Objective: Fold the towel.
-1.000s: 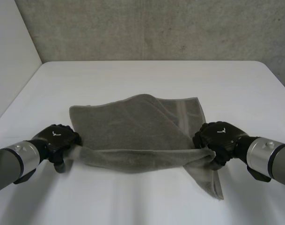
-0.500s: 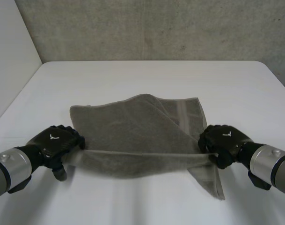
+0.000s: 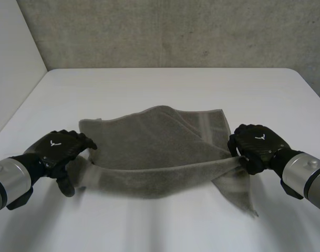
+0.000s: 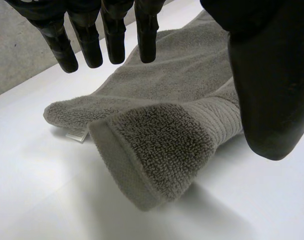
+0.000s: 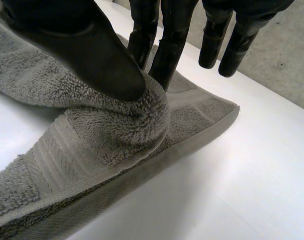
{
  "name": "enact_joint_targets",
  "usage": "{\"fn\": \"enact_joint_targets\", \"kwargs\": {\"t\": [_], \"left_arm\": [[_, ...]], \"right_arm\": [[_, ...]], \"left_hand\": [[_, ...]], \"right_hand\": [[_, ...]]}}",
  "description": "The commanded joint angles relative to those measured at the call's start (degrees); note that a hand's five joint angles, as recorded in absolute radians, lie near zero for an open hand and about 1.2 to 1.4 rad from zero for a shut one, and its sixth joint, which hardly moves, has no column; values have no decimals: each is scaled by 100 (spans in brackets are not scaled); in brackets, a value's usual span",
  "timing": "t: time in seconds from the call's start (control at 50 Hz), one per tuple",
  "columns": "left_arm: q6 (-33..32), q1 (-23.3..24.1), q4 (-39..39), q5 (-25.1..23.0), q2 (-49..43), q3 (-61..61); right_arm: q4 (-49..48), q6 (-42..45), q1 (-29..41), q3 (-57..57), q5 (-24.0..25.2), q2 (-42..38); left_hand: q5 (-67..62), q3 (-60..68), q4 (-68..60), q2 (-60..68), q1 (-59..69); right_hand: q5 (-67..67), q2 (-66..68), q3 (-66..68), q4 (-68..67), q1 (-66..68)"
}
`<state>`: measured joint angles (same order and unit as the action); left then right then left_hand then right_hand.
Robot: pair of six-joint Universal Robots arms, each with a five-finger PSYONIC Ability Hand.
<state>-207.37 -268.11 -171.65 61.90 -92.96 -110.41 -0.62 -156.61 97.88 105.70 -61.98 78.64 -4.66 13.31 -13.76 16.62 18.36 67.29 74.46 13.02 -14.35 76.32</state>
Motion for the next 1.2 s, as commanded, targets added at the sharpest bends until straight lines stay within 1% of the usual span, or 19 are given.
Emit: {"fn": "enact_joint_targets", "kwargs": {"t": [0.02,0.12,0.28,0.34,0.44,0.48,0.62,0.72,0.74,0.84,0.94,1.04,1.08,1.1,1.12,1.14,1.16,1.18,1.2], "left_arm": [[346,180,-352,7,-345,72],[320,416,-528,138,-1116,449],[241,479,-422,534,-1620,925],[-108,461,-134,779,-1786,1074],[-568,364,228,868,-1637,986],[-673,373,324,868,-1392,881],[-673,426,351,833,-1146,705],[-682,487,360,842,-1057,679],[-691,487,360,842,-1057,705],[-717,496,351,842,-1092,845],[-726,584,334,816,-1145,1126],[-682,646,263,859,-1549,1716],[-612,681,254,886,-1751,2103],[-507,759,254,903,-1926,2564],[-271,856,246,964,-2040,3064],[-269,856,246,965,-2042,3069],[79,909,228,1069,-2102,3635],[492,935,167,1209,-2103,4197],[496,936,167,1211,-2103,4203]], "right_arm": [[0,34,3,65,46,-42],[-9,70,3,109,55,-51],[-9,87,-6,162,64,-51],[-9,87,-15,171,64,-51],[-9,87,-15,171,64,-60],[-9,87,-6,171,64,-51],[0,96,-15,153,37,-51],[106,96,-59,109,28,-42],[201,105,-59,83,28,-16],[694,289,-59,-31,55,46],[1152,632,3,-207,72,63],[1301,940,100,-655,108,-77],[1301,1001,301,-1494,117,-471],[1301,1001,302,-1499,116,-473],[1327,958,432,-2134,73,-629],[1327,888,564,-2802,11,-735],[1327,887,565,-2809,11,-736],[1301,756,635,-3479,-76,-754],[1301,755,636,-3485,-77,-754]], "left_hand": [[158,-331,376,-355,-528],[8,-331,376,-204,-378],[-447,-331,376,251,77],[-1151,-331,376,954,781],[-1692,-331,376,1496,1322],[-2445,-331,376,2248,2075],[-3977,-331,376,3780,3606],[-4264,-331,376,4067,3894],[-4699,-331,376,4502,4329],[-5123,-331,376,4926,4753],[-6332,-331,376,6135,5962],[-6534,-331,376,6338,6164],[-6534,-331,376,6338,6164],[-6534,-331,376,6338,6164],[-6534,-331,376,6338,6164],[-6534,-331,376,6338,6164],[-6534,-331,376,6338,6164],[-6534,-331,376,6338,6164],[-6534,-331,376,6338,6164]], "right_hand": [[271,554,-302,435,368],[271,554,-302,435,368],[271,554,-302,435,368],[271,554,-302,435,368],[271,554,-302,435,368],[271,554,-302,435,368],[271,554,-302,435,368],[271,554,-302,435,368],[271,554,-302,435,368],[271,554,-302,435,368],[271,554,-302,435,368],[271,554,-302,435,368],[271,554,-302,435,368],[271,554,-302,435,368],[271,554,-302,435,368],[271,554,-302,435,368],[271,554,-302,435,368],[271,554,-302,435,368],[271,554,-302,435,368]]}}
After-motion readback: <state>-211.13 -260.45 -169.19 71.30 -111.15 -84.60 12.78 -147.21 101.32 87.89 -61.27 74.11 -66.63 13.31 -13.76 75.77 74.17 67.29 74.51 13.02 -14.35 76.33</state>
